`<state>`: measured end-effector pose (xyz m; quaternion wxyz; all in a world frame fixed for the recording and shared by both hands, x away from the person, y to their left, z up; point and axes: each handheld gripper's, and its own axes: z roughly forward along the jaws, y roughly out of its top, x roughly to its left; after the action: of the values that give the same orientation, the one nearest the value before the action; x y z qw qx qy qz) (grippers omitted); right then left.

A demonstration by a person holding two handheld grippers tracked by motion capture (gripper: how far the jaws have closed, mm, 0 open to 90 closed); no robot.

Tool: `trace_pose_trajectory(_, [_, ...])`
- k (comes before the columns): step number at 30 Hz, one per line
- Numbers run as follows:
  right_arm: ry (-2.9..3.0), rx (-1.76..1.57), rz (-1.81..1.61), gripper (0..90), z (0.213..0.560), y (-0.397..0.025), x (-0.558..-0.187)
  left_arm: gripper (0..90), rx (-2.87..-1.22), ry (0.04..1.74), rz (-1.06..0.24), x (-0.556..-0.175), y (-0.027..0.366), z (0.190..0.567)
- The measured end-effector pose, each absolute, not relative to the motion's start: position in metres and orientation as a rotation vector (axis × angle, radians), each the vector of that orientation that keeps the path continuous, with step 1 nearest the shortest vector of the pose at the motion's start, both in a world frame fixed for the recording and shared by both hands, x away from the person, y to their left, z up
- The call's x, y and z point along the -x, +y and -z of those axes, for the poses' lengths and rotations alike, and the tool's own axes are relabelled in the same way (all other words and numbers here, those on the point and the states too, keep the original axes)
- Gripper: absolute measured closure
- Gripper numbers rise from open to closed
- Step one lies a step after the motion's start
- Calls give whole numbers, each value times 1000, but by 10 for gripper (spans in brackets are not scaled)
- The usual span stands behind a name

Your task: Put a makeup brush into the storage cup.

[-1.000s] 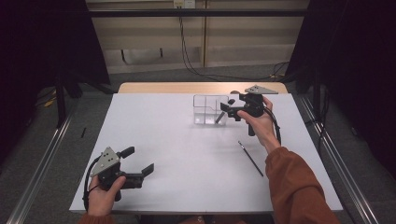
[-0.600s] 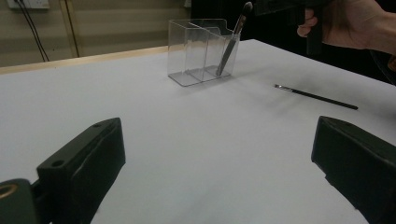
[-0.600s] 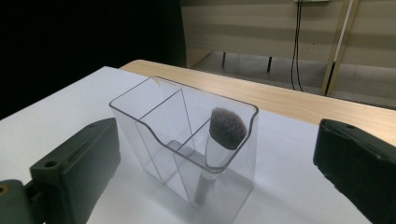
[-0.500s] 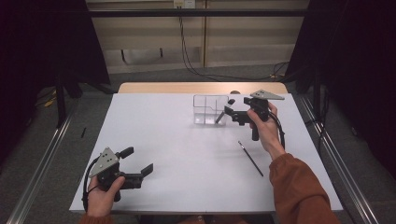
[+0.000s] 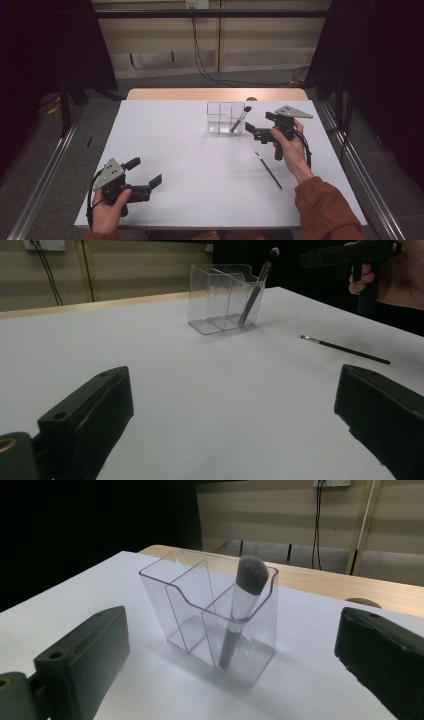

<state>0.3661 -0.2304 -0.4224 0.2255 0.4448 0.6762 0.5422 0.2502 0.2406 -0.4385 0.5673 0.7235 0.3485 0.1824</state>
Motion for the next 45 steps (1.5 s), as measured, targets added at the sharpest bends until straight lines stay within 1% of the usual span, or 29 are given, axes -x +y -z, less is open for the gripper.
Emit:
trace_pose_trajectory(10, [1861,-1200,-1491,4,416,-240,-338,25,-1698,824,-437,-248,243,439])
trace_pose_trajectory(20, [1831,-1215,-1457,11,427,-258,-317,25,-1695,830,-446,-246,245,439])
trace_pose_trajectory(28, [1830,-1212,-1456,11,431,-264,-299,25,-1687,837,-439,-245,247,439])
trace_pose_trajectory(45, [1824,-1224,-1428,15,445,-284,-251,25,-1689,835,-454,-240,247,438])
